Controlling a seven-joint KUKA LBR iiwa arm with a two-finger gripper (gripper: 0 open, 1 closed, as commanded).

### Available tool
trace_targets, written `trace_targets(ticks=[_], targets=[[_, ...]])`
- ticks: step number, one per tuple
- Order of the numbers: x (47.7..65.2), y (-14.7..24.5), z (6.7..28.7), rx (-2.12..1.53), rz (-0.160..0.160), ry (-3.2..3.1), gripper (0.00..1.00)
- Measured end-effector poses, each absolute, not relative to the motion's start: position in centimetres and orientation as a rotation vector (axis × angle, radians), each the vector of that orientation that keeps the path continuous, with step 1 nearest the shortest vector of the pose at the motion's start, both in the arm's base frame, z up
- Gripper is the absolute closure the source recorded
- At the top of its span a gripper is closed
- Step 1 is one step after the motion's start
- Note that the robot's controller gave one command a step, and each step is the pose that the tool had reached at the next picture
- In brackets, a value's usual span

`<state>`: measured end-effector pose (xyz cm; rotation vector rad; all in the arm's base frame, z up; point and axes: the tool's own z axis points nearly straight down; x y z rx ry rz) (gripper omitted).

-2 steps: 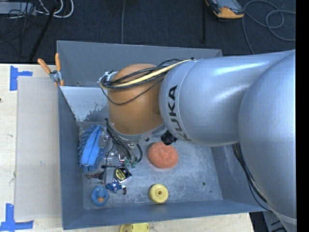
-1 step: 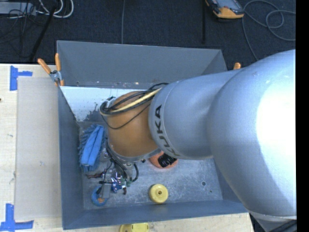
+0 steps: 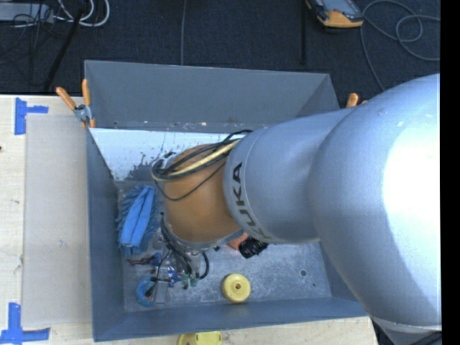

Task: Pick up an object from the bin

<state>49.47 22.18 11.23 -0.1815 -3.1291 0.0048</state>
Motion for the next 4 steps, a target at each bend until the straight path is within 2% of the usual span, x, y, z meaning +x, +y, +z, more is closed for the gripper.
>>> trace_targets(ticks=[1, 2, 3, 4], targets=[[53.3, 19.9, 11.5, -0.369, 0.000, -3.119, 0.00], [54.0, 18.8, 7.5, -0.341, 0.001, -3.122, 0.00], [52.7, 18.1, 7.2, -0.591, -0.008, -3.085, 1.00], [52.7, 18.1, 7.2, -0.591, -0.008, -3.085, 1.00]])
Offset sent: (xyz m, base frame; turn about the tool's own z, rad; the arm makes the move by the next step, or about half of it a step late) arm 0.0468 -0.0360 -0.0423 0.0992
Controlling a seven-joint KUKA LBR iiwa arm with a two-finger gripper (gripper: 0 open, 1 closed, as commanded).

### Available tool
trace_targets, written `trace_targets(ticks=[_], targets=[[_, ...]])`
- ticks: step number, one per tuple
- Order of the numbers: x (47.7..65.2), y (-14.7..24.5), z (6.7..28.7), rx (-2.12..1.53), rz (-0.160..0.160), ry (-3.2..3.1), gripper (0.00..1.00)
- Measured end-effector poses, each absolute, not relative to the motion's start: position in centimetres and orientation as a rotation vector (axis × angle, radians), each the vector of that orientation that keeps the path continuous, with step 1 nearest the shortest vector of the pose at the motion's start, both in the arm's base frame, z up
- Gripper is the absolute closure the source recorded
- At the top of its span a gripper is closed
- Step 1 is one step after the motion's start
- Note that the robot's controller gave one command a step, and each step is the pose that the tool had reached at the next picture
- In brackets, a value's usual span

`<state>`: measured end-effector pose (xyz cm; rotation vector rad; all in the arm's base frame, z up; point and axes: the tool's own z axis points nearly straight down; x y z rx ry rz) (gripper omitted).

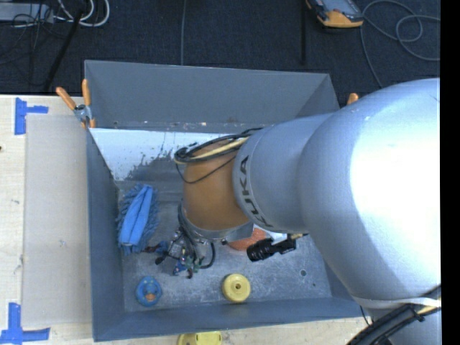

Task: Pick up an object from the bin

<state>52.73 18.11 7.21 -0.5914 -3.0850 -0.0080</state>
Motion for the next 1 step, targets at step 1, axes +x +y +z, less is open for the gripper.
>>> trace_targets(ticks=[1], targets=[[52.65, 18.07, 7.54, -0.591, -0.005, -3.083, 1.00]])
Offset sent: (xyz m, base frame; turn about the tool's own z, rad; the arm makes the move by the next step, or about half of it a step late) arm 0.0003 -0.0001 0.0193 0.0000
